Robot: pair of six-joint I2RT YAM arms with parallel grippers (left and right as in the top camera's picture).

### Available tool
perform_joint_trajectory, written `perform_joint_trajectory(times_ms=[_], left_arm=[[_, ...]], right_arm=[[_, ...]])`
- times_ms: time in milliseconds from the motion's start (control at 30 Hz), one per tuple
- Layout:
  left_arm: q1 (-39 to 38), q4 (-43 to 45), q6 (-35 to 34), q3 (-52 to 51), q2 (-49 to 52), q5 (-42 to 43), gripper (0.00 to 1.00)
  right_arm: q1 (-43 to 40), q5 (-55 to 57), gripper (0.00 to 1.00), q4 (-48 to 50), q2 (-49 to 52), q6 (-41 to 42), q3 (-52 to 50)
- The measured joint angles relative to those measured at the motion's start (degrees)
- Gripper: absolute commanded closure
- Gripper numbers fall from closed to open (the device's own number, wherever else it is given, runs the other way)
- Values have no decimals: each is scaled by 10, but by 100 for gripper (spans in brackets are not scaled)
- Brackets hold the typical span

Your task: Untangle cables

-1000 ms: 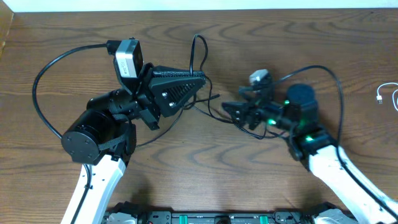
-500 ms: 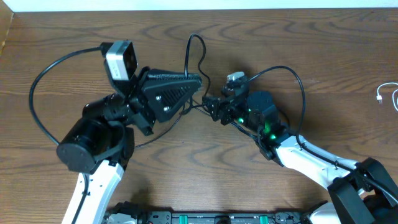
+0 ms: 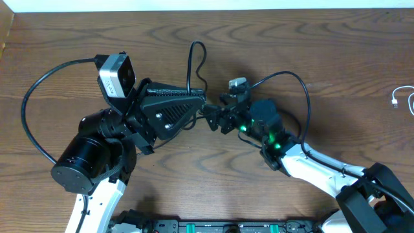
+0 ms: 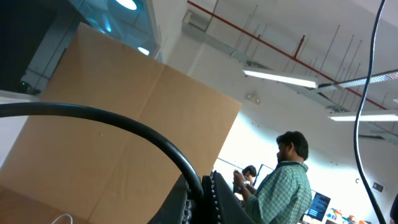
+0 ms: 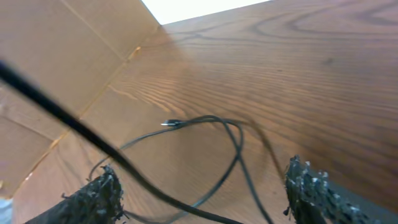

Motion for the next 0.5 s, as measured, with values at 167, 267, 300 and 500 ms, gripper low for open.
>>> perform_joint_trajectory(times_ms=[167,267,300,500], left_arm=[[0,0,0,0,0,0,92],[0,0,0,0,0,0,92],[0,0,-1,0,0,0,93],[0,0,-3,0,0,0,92]], right_arm=[[18,4,6,12,0,3,0],[35,19,12,22,1,2,0],[40,26,14,31,1,1,0],[60,65,34,80,30,7,15]])
